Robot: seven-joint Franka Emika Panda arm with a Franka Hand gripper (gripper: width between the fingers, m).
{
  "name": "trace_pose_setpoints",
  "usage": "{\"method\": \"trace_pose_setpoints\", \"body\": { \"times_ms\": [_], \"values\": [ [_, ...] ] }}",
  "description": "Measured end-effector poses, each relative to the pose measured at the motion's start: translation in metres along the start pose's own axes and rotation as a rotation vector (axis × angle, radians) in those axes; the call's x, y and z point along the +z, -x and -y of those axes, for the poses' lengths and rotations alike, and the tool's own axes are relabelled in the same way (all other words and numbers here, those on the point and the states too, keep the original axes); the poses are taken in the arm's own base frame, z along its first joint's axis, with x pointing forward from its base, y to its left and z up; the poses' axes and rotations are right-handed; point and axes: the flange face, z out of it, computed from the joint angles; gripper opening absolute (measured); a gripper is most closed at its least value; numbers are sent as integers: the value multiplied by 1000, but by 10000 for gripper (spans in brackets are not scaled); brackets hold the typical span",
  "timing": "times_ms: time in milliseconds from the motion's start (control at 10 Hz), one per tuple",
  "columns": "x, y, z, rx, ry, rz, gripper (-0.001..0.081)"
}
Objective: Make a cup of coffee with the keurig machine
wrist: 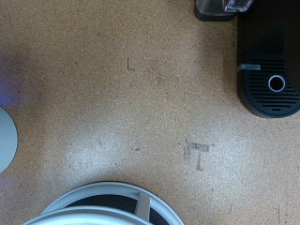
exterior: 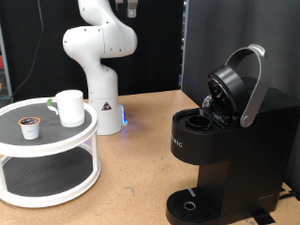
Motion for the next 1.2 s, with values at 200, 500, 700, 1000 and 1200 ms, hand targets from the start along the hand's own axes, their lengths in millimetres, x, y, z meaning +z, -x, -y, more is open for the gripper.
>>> {"method": "trace_pose_setpoints", "body": {
  "times_ms": [200, 500, 700, 1000, 1200],
  "values": [
    [2, 8, -8, -13, -23, -4, 806],
    [8, 45, -44, 9, -29, 4, 806],
    [11, 62, -62, 20, -14, 14, 806],
    [15, 67, -67, 6, -32, 12, 806],
    [22, 90, -85, -15, -57, -4, 806]
  ]
}}
